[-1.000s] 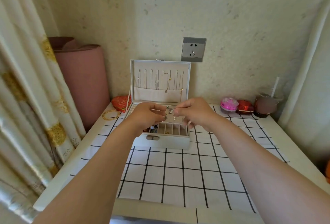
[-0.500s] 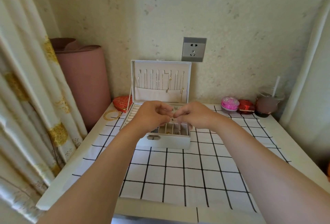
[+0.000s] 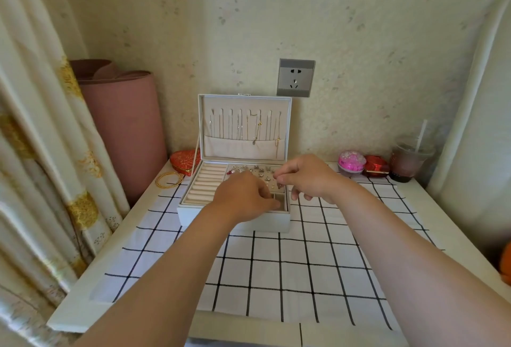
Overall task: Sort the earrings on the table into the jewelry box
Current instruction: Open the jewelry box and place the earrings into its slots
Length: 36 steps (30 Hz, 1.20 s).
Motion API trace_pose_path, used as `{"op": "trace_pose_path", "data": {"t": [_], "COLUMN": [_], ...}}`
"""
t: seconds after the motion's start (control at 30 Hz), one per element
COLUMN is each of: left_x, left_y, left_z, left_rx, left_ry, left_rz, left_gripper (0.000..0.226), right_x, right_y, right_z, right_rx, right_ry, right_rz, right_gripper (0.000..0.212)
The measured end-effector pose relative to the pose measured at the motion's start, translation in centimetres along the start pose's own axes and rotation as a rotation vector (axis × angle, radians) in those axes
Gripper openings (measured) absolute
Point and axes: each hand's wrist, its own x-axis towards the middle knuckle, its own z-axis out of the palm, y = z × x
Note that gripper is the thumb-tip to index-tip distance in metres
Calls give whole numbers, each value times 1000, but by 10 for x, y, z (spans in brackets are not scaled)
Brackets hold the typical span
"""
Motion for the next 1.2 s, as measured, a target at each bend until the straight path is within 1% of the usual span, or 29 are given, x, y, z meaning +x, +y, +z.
{"op": "trace_pose_path", "data": {"t": [0.07,0.2,0.3,0.37,0.47,0.57,0.63,0.73,0.87,0.93,1.03,1.1,1.2], "left_x": [1,3,5,5,4,2,1,-1,-4,-4,-5,-4,-4], "left_y": [4,7,6,5,2,-3,-6,-11,-14,-15,-17,-17,-16], "left_z": [4,6,3,-1,-6,-13,-17,-18,-15,-14,-13,-12,-12], "left_rx": [60,98,78,89,150,74,38,44,72,112,132,140,154], "left_ry": [12,38,48,30,-20,-96,-84,-42,-28,-22,-42,-54,-57], "left_rz": [-19,-25,-59,-64,-8,11,14,35,96,124,152,162,164], "left_gripper": [30,16,18,14,7,13,14,12,16,22,26,27,28], "right_x": [1,2,2,4,7,7,7,7,5,4,3,2,3], "right_y": [0,1,2,3,4,3,3,3,2,1,1,2,3], "right_z": [2,5,6,6,9,13,16,20,22,21,21,22,22], "right_rx": [-12,-79,-109,-134,-194,-281,-318,-336,-442,-542,-612,-630,-563], "right_ry": [2,14,17,22,17,-34,-45,-35,-5,-10,-91,-124,-71], "right_rz": [2,2,-31,-62,-123,-170,-182,-200,-236,-219,-174,-166,-167], "right_gripper": [11,15,11,9,14,19,23,27,20,28,35,39,40]}}
